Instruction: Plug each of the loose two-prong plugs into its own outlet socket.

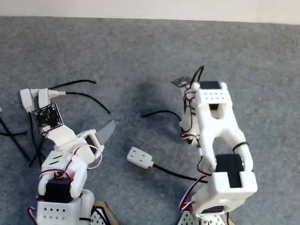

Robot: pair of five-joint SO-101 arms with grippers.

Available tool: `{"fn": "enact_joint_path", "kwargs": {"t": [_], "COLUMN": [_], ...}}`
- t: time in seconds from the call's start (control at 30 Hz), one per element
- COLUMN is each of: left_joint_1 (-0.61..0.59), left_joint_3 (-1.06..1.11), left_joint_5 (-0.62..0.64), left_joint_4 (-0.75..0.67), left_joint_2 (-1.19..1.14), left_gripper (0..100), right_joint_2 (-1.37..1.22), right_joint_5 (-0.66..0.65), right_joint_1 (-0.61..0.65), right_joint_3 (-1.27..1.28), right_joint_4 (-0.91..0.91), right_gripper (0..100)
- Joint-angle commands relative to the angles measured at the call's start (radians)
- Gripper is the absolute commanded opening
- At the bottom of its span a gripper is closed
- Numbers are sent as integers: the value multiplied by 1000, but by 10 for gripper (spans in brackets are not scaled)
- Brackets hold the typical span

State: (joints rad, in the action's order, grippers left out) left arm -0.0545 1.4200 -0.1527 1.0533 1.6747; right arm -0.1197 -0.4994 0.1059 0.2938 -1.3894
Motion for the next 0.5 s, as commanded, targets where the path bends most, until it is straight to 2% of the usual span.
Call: {"fn": "enact_joint_path", "kwargs": {"t": [0.0, 0.1, 0.27, 0.47], "left_joint_1": [12, 12, 12, 12], "left_joint_3": [-2, -2, -2, -2], "left_joint_5": [0, 0, -2, -2], "left_joint_4": [-12, -12, -12, -12], "left_joint_2": [-2, -2, -2, -2], "left_gripper": [411, 411, 411, 411], "right_joint_2": [53, 53, 51, 50], "right_joint_5": [-72, -120, -120, -121], "right_joint_1": [-35, -35, -28, -27], "right_joint_3": [1, 8, 7, 71], "right_joint_4": [42, 38, 59, 165], "right_gripper": [16, 98, 266, 272]}}
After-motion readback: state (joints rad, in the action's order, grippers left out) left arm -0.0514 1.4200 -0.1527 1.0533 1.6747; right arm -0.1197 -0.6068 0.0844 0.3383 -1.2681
